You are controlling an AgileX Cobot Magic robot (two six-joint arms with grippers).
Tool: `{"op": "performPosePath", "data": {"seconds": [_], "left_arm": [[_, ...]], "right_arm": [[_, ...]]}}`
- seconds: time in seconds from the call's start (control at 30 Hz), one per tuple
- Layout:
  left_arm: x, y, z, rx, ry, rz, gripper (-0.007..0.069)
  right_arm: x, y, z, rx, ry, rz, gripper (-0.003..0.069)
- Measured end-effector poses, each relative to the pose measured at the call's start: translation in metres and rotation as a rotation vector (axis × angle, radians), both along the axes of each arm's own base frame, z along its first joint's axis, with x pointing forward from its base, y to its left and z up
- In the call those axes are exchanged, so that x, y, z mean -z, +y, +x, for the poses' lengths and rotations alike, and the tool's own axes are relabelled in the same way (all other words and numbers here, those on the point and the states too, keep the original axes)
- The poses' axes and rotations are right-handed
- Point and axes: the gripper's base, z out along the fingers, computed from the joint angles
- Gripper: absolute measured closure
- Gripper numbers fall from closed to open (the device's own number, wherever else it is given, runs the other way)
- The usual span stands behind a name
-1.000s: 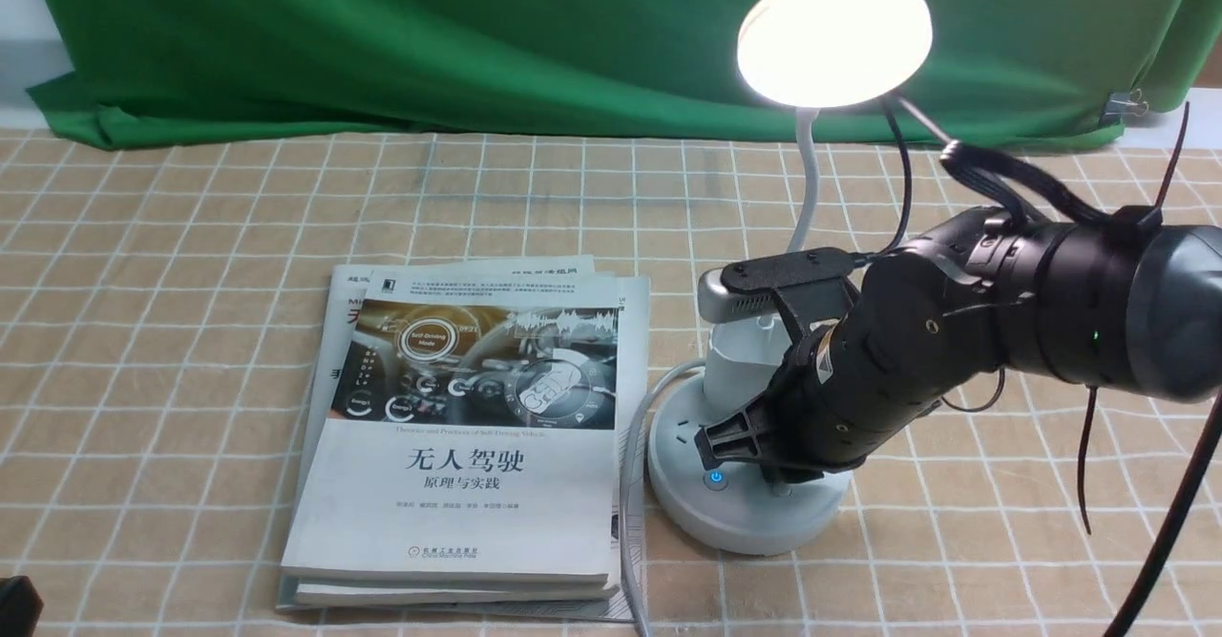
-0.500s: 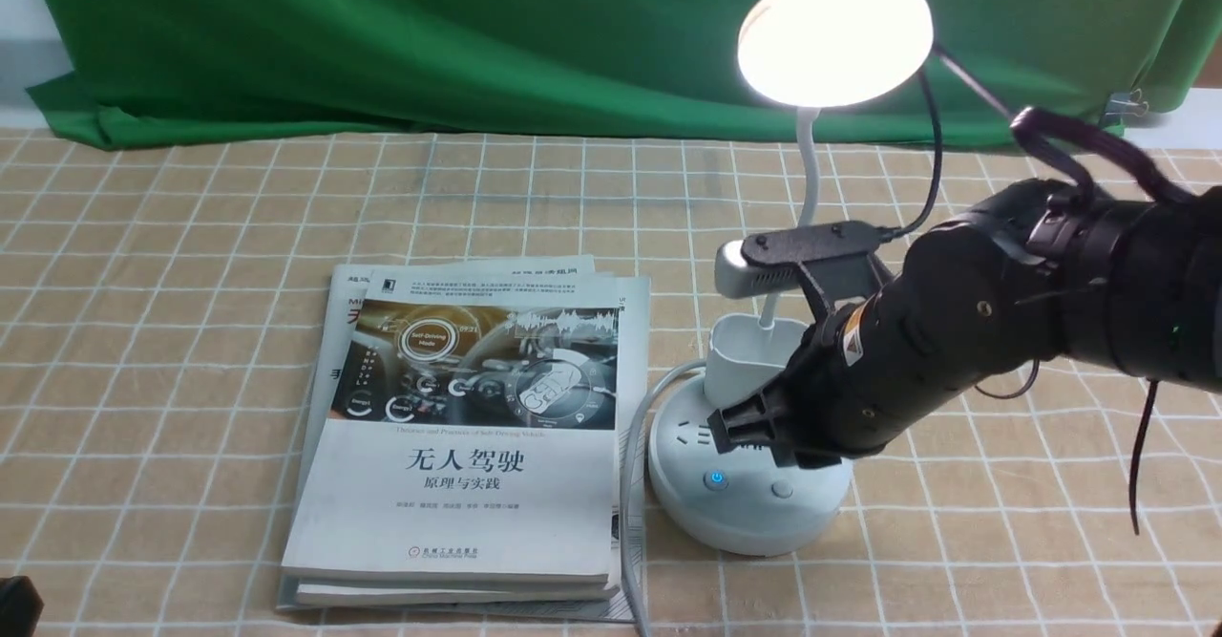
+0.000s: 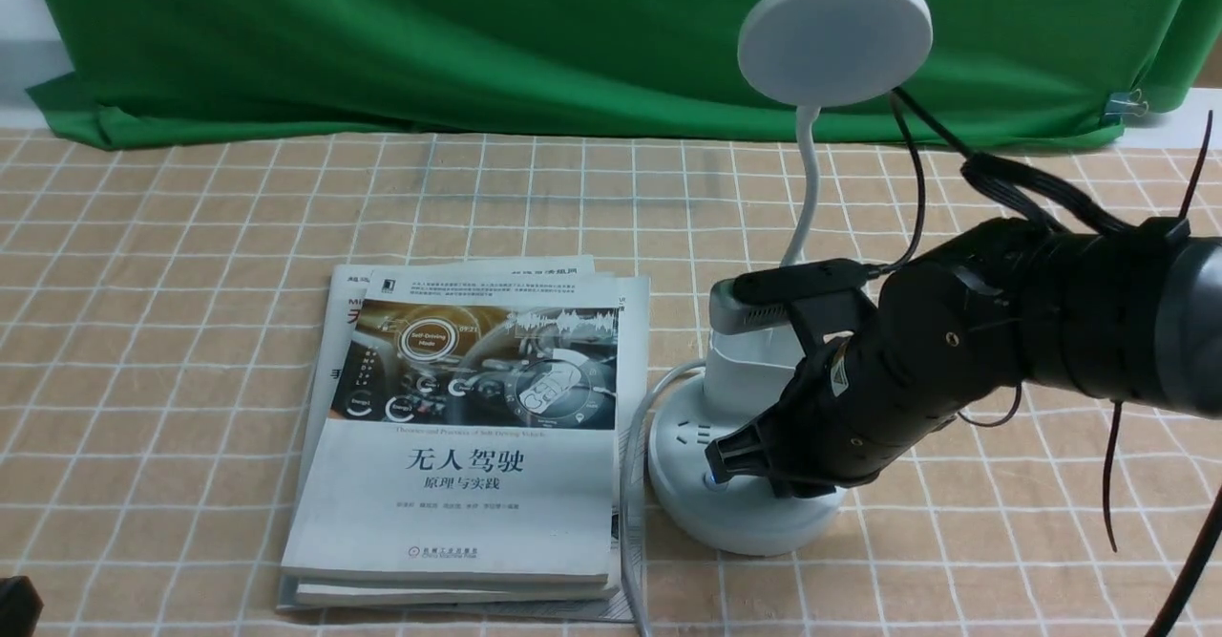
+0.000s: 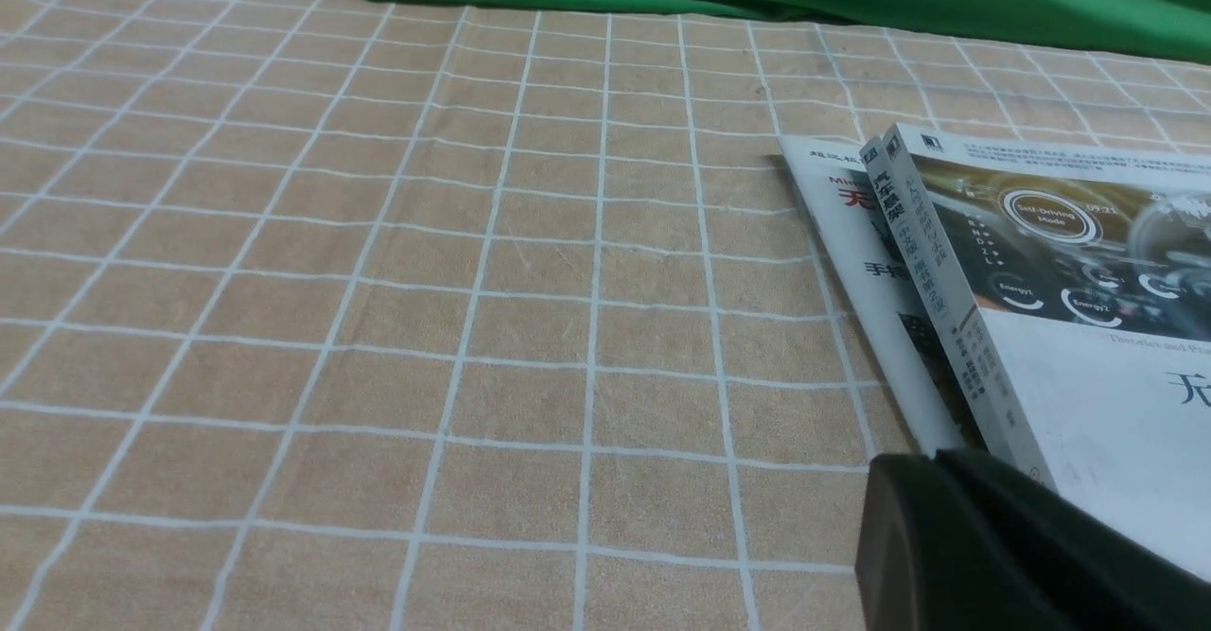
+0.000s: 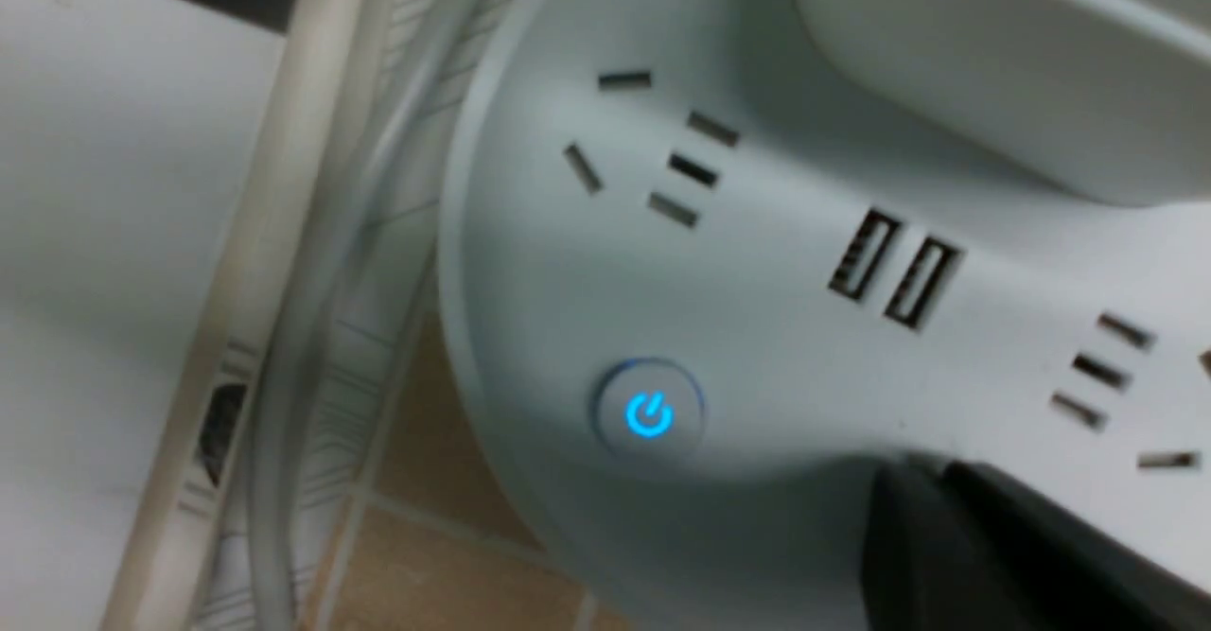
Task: Turn off the desk lamp on the light coffee tablecloth by hand.
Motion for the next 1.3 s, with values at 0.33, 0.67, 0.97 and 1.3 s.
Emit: {"op": "performPosePath", "data": {"seconds": [0.33,0.67,0.97,1.3], "left_arm": [[0.0,0.0,0.0,0.0,0.0,0.0,0.062],[0.0,0.0,0.0,0.0,0.0,0.0,0.062],[0.0,0.0,0.0,0.0,0.0,0.0,0.062],[0.0,0.0,0.0,0.0,0.0,0.0,0.062]], "right_arm": [[-0.018,-0.002,-0.003,0.0,-0.048,0.033,0.0623],[0.006,0.001,0.002,-0.002,0.004,-0.003,0.0623],[-0.001,0.0,0.001,-0.003,-0.012,0.007,0.0623],[-0.023,-0.002,-0.004,0.0,-0.062,0.043,0.0623]]}}
